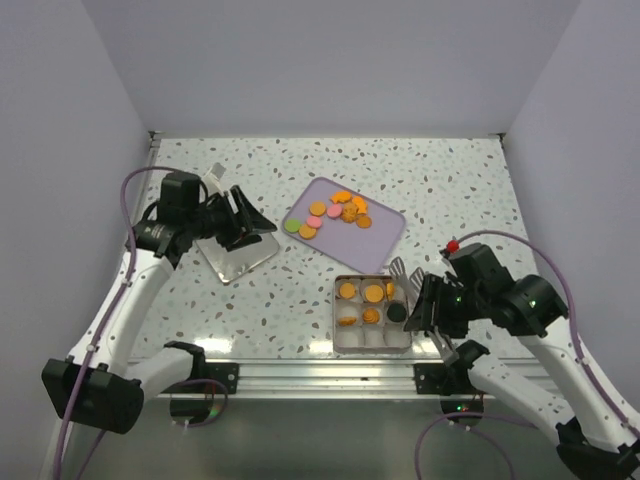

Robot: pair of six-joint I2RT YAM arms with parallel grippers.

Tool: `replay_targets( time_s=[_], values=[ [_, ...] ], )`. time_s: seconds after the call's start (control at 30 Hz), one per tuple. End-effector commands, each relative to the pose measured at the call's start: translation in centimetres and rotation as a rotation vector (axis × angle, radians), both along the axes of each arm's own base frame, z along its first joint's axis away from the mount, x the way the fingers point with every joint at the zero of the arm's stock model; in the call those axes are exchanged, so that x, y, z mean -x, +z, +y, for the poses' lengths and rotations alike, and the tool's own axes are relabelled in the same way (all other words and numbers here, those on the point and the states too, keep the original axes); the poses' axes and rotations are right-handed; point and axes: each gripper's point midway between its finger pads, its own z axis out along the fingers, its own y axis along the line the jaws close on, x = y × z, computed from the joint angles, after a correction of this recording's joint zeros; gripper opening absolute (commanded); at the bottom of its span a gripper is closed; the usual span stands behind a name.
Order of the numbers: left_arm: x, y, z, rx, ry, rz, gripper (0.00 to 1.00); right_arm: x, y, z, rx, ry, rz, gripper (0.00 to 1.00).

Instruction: Pack the cookies

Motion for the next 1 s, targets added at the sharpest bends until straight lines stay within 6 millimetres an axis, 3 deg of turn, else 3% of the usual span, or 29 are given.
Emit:
replay_targets(
  time_s=[0.0,0.13,0.27,0.43,0.5,0.53,0.63,0.77,0.9,0.97],
  values=[
    [1.7,-3.4,-1.1,-0.125,-0.126,0.005,0.62,1.0,1.2,-2.5,0.165,-0.045,0.093,0.54],
    [3.0,-7.2,-3.4,-0.181,-0.245,0.067,0.55,-2.2,2.9,-1.2,0.183,-0.046,0.056,0.53],
    [3.9,-9.2,-5.5,-0.285,-0.347,0.078,0.54,-6.0,3.5,1.4,0.173,-0.008,0.033,0.52],
    [4.0,-12.0,-8.6,-0.351,-0.434,0.127,0.54,-11.1,2.1,4.2,0.23,0.08,0.04,0.5],
    [4.4,-12.7,-9.8,-0.377,-0.461,0.133,0.54,-12.9,2.5,5.0,0.241,0.122,0.005,0.5],
    [4.0,-13.4,-10.5,-0.383,-0.466,0.144,0.54,-14.0,1.5,5.3,0.277,0.136,0.031,0.5],
    [3.8,-14.6,-12.1,-0.413,-0.492,0.161,0.53,-16.7,2.2,6.4,0.294,0.177,0.004,0.49],
    [2.9,-15.6,-13.6,-0.435,-0.486,0.167,0.52,-19.0,2.0,7.1,0.288,0.194,-0.001,0.49],
    [1.7,-16.3,-15.0,-0.461,-0.489,0.155,0.52,-20.8,1.9,6.8,0.274,0.209,-0.005,0.49],
    [1.7,-17.6,-15.2,-0.486,-0.5,0.179,0.51,-21.7,1.9,6.2,0.269,0.196,-0.003,0.49]
  ],
)
